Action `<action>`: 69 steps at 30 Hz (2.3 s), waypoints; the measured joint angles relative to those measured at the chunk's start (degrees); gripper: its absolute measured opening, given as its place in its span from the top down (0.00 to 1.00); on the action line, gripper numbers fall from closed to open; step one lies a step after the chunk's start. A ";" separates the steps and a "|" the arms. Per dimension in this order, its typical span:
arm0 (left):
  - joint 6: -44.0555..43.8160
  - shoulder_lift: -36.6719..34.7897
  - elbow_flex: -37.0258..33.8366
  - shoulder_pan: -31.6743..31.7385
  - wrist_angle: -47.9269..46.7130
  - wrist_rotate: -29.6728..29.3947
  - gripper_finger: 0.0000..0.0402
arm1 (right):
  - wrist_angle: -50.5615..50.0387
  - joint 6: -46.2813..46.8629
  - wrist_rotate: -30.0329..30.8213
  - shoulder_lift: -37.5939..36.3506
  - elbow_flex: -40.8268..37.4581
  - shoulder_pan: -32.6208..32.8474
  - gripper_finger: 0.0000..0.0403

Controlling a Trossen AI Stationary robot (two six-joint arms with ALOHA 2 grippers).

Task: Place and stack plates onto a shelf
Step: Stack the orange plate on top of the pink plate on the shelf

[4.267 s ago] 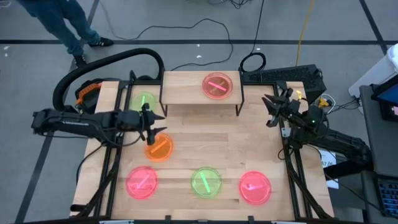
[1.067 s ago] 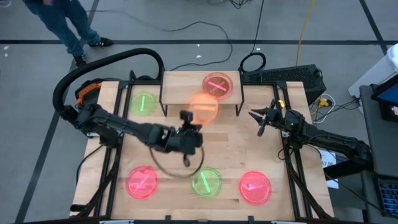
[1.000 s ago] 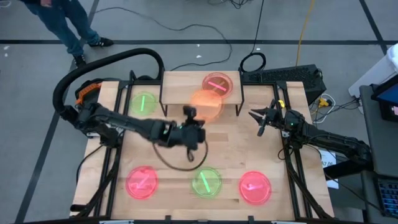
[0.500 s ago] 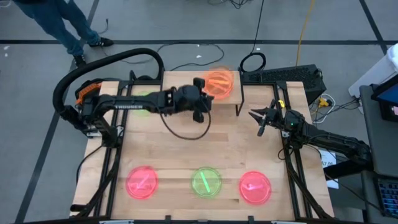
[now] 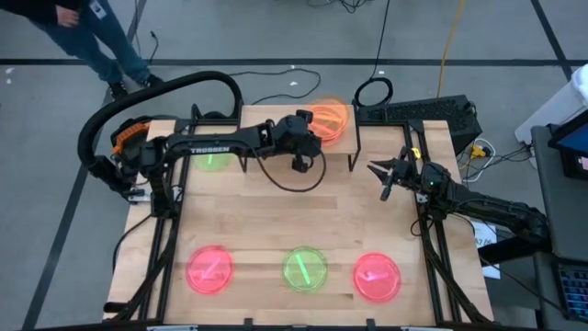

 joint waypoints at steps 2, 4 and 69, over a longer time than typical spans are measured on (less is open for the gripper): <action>-0.34 -0.02 0.02 0.01 0.23 0.58 1.00 | -0.04 -0.01 0.01 0.06 0.00 0.00 0.83; -0.40 -0.02 0.02 0.03 0.25 0.61 1.00 | -0.02 0.00 0.02 0.05 0.00 0.00 0.83; -5.06 4.59 -0.70 4.46 -0.56 5.11 0.94 | -0.02 -0.02 0.02 0.06 0.00 0.00 0.83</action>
